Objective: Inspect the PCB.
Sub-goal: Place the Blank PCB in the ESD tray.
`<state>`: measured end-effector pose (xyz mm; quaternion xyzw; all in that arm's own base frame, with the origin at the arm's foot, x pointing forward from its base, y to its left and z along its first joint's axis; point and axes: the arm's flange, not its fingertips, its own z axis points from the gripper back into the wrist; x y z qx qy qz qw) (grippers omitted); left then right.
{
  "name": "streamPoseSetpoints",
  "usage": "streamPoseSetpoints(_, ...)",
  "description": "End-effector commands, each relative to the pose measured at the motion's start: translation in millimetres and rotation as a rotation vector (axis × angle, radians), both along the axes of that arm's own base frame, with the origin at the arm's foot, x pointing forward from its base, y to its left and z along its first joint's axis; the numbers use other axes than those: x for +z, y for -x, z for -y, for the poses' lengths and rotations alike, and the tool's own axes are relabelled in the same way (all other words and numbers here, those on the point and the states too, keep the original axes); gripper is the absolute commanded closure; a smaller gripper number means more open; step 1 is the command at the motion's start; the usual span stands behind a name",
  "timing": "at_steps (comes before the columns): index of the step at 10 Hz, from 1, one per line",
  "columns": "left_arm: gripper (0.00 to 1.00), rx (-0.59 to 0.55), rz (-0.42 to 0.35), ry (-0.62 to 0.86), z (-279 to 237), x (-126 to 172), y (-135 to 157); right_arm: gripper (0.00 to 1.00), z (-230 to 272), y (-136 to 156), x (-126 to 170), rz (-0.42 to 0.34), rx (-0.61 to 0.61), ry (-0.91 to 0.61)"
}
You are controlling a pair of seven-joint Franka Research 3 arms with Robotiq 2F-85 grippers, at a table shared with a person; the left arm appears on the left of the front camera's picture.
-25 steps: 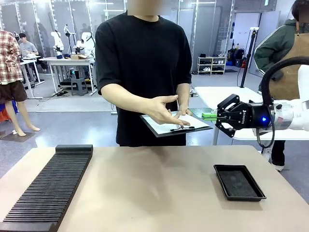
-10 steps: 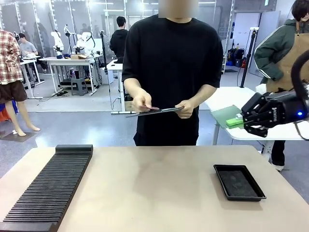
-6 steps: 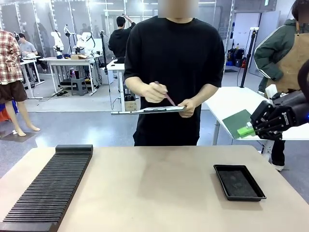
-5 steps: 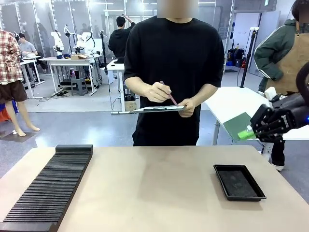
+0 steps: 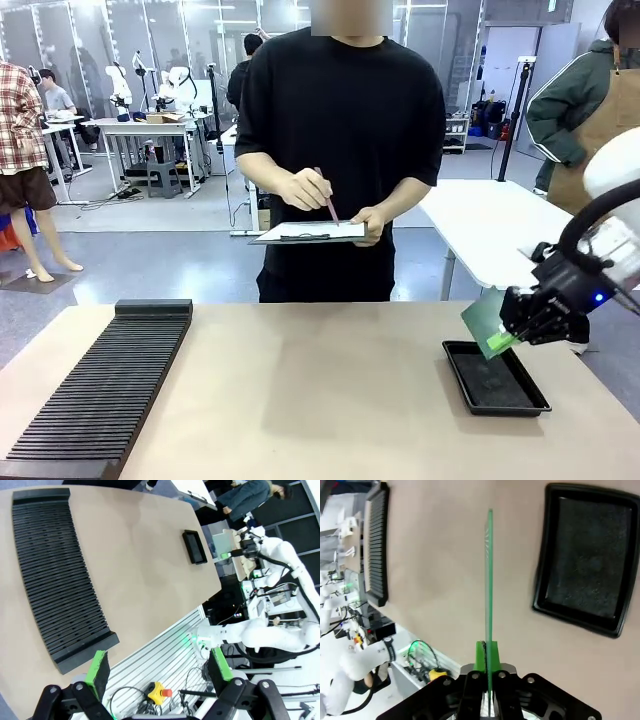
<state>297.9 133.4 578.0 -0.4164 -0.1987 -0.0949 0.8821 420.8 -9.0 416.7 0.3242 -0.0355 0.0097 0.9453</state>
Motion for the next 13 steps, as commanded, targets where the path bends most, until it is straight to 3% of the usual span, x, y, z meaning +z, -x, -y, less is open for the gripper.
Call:
streamPoseSetpoints(1,0.0,0.006,-0.012,-0.019,0.3,2.9,1.0,0.97,-1.4,-13.9,-28.2,0.044,-0.008,0.043)
streamPoseSetpoints(5,0.0,0.006,-0.012,-0.019,0.3,2.9,1.0,0.97,0.5,-33.3,-77.0,0.075,-0.037,0.085)
streamPoseSetpoints(9,0.0,0.006,-0.012,-0.019,0.3,2.9,1.0,0.97,-0.9,-42.0,-99.2,0.099,-0.059,0.087)
streamPoseSetpoints(10,0.0,0.006,-0.012,-0.019,0.3,2.9,1.0,0.92,0.3,-41.3,-101.3,0.093,-0.065,0.089)
streamPoseSetpoints(12,0.0,0.006,-0.012,-0.019,0.3,2.9,1.0,0.55,2.3,-38.6,-103.9,0.077,-0.07,0.1)
streamPoseSetpoints(13,0.0,0.006,-0.012,-0.019,0.3,2.9,1.0,0.31,2.2,-38.2,-103.7,0.083,-0.076,0.111)
